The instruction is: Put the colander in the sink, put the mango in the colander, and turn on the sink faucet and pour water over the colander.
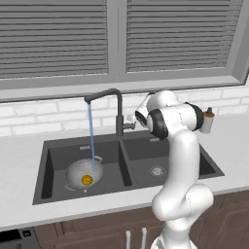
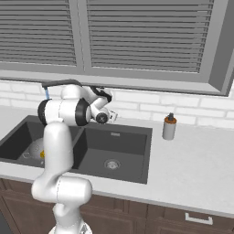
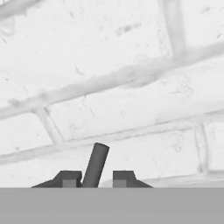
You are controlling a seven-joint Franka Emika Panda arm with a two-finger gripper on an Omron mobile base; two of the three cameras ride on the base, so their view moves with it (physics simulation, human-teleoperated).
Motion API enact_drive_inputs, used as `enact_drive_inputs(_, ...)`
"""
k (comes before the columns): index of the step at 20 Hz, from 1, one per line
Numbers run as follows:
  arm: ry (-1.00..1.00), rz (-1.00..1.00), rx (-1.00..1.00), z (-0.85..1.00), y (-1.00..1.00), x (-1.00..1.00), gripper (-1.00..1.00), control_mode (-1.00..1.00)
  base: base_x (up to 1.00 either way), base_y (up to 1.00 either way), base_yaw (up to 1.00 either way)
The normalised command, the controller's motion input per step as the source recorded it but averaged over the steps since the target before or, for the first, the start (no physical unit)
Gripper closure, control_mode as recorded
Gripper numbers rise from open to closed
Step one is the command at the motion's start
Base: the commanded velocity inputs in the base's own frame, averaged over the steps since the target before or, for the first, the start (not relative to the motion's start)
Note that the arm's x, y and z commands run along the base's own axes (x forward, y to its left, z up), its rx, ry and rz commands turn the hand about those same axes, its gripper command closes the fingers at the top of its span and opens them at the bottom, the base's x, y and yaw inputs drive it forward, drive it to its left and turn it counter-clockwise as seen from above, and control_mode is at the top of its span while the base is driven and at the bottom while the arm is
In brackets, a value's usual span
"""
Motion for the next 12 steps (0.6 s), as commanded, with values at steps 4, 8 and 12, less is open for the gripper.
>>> enact_drive_inputs(4, 0.00, -0.03, 0.07, 0.00, -0.63, -0.46, 1.00, -1.00, 0.00, 0.00, 0.00)
enact_drive_inputs(8, 0.00, -0.02, 0.09, 0.03, -0.64, -0.50, 1.00, -1.00, 0.00, 0.00, 0.00)
enact_drive_inputs(12, -0.03, 0.00, 0.17, 0.54, -0.64, -0.55, 1.00, -1.00, 0.00, 0.00, 0.00)
